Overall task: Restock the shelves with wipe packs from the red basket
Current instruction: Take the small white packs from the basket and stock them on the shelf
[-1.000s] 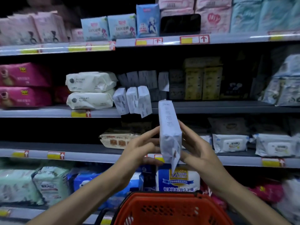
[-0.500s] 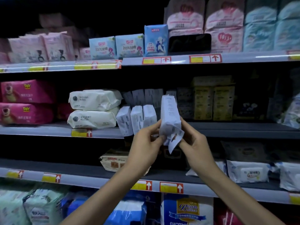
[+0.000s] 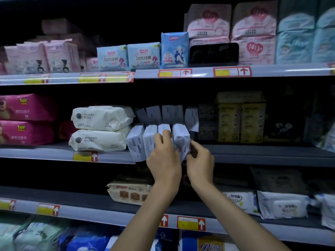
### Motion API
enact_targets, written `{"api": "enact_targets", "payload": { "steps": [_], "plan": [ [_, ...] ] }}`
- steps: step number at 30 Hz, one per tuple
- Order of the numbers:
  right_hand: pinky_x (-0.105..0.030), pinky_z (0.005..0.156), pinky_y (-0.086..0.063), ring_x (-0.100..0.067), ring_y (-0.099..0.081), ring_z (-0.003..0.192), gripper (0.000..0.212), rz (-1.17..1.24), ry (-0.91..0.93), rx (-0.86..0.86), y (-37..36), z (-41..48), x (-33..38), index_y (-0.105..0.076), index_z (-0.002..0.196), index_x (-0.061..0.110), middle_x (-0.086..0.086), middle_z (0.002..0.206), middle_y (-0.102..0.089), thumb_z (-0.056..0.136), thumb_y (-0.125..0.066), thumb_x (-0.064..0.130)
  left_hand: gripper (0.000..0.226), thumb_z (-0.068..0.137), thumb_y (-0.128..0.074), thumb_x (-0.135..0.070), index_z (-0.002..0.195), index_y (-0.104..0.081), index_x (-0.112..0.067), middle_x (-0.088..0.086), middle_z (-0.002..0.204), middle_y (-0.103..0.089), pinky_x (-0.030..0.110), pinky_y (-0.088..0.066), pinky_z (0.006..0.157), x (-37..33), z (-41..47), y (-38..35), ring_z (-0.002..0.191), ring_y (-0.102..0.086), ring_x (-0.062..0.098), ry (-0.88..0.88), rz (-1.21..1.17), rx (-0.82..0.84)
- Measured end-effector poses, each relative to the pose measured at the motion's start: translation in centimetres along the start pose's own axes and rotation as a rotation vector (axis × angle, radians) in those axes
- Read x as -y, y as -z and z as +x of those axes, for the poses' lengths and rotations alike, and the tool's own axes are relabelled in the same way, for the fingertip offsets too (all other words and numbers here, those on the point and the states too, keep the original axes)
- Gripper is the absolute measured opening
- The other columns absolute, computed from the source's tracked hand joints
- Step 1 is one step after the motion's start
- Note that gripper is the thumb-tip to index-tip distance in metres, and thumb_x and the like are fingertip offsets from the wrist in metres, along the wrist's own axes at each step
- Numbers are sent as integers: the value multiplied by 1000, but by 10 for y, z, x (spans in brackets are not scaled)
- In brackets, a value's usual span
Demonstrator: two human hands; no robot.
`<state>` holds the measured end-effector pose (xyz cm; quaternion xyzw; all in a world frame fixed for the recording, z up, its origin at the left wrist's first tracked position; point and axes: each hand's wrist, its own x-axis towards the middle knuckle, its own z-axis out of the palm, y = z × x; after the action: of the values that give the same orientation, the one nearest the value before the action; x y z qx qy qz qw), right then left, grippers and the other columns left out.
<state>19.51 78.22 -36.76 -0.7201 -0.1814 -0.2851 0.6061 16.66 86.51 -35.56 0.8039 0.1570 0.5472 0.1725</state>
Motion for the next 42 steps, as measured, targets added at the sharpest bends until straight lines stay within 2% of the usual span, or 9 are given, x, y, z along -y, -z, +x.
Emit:
{"api": "enact_targets", "payload": {
  "steps": [5,9,11,14,18,21,25,33,42],
  "plan": [
    [-19,68,-44,-3,-58,75,33,-78,-46,14,10,-5,1,-74,121,24,10,89,-67,91,-71,11,33,82,-78,-16,106,-55,-16,1,96,-57,32,-35,47,3,-3,-2,56,-56,25,-76,86,-26],
    [-30,80,-58,-9,-70,91,34,-32,-131,82,19,-6,4,-73,119,32,11,97,-76,91,-67,13,47,88,-73,-14,132,-59,-20,-2,116,-67,40,-52,71,3,-10,13,94,-68,26,-80,-58,54],
    [-29,81,-59,-9,-70,95,35,-12,-143,119,25,-9,8,-72,120,34,13,100,-75,93,-65,12,62,92,-72,-21,150,-50,-24,-4,130,-65,40,-52,87,7,-15,19,112,-65,22,-66,-87,134],
    [-23,80,-54,-10,-68,100,40,-10,-161,175,36,-15,17,-69,126,30,11,105,-74,96,-58,6,76,95,-69,-30,161,-33,-31,-6,131,-66,35,-53,85,15,-21,28,112,-64,19,-108,-81,230],
    [-21,79,-48,-8,-62,100,46,-101,-142,213,53,-21,29,-60,138,26,12,105,-65,97,-58,6,79,94,-69,-39,163,-29,-34,-10,145,-58,32,-52,93,22,-26,43,125,-59,15,-205,-66,360],
    [-29,95,-51,-14,-59,120,57,-213,-111,264,68,-28,33,-47,150,25,3,130,-63,96,-67,22,78,95,-64,-49,162,-28,-34,-10,157,-46,36,-48,105,27,-30,56,140,-48,14,-278,-9,449],
    [-35,112,-40,-20,-40,145,81,-404,-26,374,93,-40,32,-31,158,25,-1,159,-40,91,-72,44,82,93,-55,-64,163,-23,-37,-2,166,-33,43,-36,118,35,-41,76,152,-33,19,-391,140,542],
    [-49,127,-13,-28,9,158,112,-681,4,643,130,-80,3,-2,162,39,-6,172,3,79,-69,70,93,84,-34,-83,165,-14,-39,1,174,-9,56,-31,122,49,-87,87,160,-7,25,-477,247,710],
    [-48,127,-13,-30,5,158,113,-805,-85,865,148,-152,-87,3,163,33,-11,171,4,82,-67,69,95,81,-21,-83,165,-12,-39,4,174,-13,55,-30,122,89,-177,57,159,-16,29,-492,267,934]
  ]
}}
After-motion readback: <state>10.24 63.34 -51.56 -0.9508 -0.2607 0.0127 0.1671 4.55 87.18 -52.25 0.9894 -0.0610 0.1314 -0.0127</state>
